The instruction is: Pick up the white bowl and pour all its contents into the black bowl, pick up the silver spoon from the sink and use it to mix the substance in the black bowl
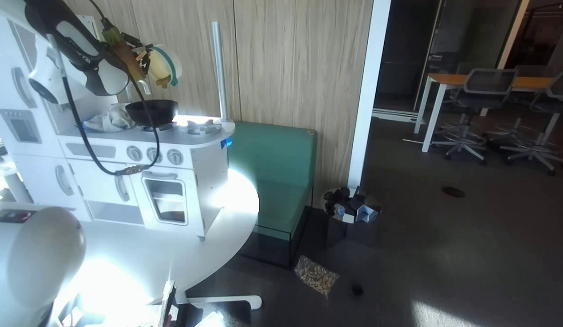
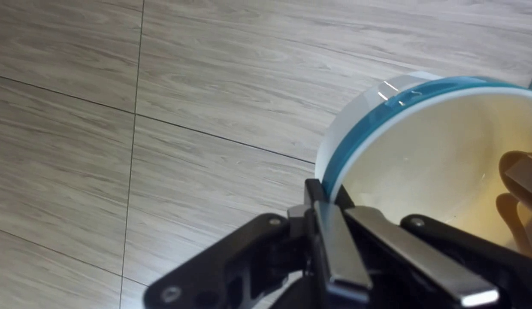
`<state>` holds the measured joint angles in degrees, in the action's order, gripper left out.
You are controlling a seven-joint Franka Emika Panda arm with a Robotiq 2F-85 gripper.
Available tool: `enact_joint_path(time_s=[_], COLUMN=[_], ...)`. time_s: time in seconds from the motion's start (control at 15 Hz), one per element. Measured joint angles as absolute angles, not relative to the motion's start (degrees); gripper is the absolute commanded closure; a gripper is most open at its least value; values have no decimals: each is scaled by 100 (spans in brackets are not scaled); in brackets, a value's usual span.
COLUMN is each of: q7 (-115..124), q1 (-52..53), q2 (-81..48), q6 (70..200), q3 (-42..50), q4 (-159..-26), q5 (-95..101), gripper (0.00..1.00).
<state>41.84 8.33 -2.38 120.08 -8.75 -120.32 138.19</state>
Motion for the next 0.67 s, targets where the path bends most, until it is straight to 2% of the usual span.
enact_joint_path(time_s=[0.4,0.67], q7=[4179,4127], q1=[836,816], q2=[-238,-161], q6=[11580,11903], q3=[-888,-865], q4=[-12048,-11940], q5=[13687,12411], gripper=[98,98])
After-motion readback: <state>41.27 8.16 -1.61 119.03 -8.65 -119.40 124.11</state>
